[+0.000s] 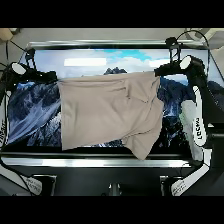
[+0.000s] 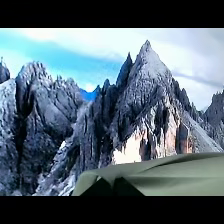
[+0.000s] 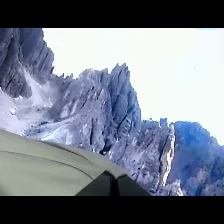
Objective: Fold the shirts.
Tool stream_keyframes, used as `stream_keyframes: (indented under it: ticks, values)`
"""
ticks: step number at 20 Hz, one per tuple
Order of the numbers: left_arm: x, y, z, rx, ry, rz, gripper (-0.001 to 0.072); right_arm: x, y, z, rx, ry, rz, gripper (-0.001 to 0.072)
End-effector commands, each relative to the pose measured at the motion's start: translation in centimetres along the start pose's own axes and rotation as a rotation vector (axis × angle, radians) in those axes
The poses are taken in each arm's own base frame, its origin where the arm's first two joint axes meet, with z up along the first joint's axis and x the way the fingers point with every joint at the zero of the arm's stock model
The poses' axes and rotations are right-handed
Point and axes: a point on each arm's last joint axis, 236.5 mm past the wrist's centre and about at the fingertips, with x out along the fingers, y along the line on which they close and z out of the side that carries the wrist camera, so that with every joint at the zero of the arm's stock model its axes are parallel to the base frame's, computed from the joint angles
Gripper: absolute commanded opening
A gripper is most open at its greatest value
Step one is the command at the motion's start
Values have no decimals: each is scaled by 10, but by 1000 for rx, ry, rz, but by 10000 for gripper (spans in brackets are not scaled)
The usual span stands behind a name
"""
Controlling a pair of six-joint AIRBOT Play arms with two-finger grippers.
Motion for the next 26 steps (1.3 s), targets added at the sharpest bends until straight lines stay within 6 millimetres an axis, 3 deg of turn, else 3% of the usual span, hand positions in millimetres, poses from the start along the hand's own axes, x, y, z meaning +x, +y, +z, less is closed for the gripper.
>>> stream_keyframes:
  ticks: [1, 4, 7, 11, 14, 15, 16, 17, 18, 20, 22, 24, 26]
  values:
    - [19, -3, -47, -9, 190, -24, 24, 11, 12, -32, 7, 114, 55, 10]
    - [-3, -10, -86, 89, 368, -69, 23, -14, 14, -49, -27, 211, 87, 10]
    - [-35, -19, -134, 104, 598, -117, 23, -40, 25, -99, -66, 437, 156, 10]
    - [-27, -12, -184, -35, 746, -96, 23, -34, 46, -170, -43, 694, 280, 10]
    - [-15, -6, -204, -102, 772, -73, 37, -27, 48, -175, -34, 703, 295, 12]
    - [-14, -6, -202, -112, 764, -67, 168, -26, 49, -169, -32, 676, 291, 113]
    - [-17, -4, -199, -119, 757, -61, 413, -30, 50, -161, -29, 654, 295, 363]
    - [-24, 1, -192, -130, 751, -47, 579, -41, 44, -156, -48, 652, 284, 535]
    - [-35, 8, -183, -130, 730, -27, 576, -57, 33, -153, -79, 658, 264, 548]
    - [-59, 22, -165, -130, 658, 16, 451, -93, 11, -156, -34, 687, 237, 527]
    - [-85, 26, -166, -125, 620, 30, 448, -122, 7, -171, 62, 721, 286, 478]
    - [-95, 25, -208, -125, 640, 29, 452, -136, 19, -201, 83, 762, 319, 478]
    - [-93, 22, -269, -162, 660, 22, 539, -139, 46, -225, 98, 741, 363, 478]
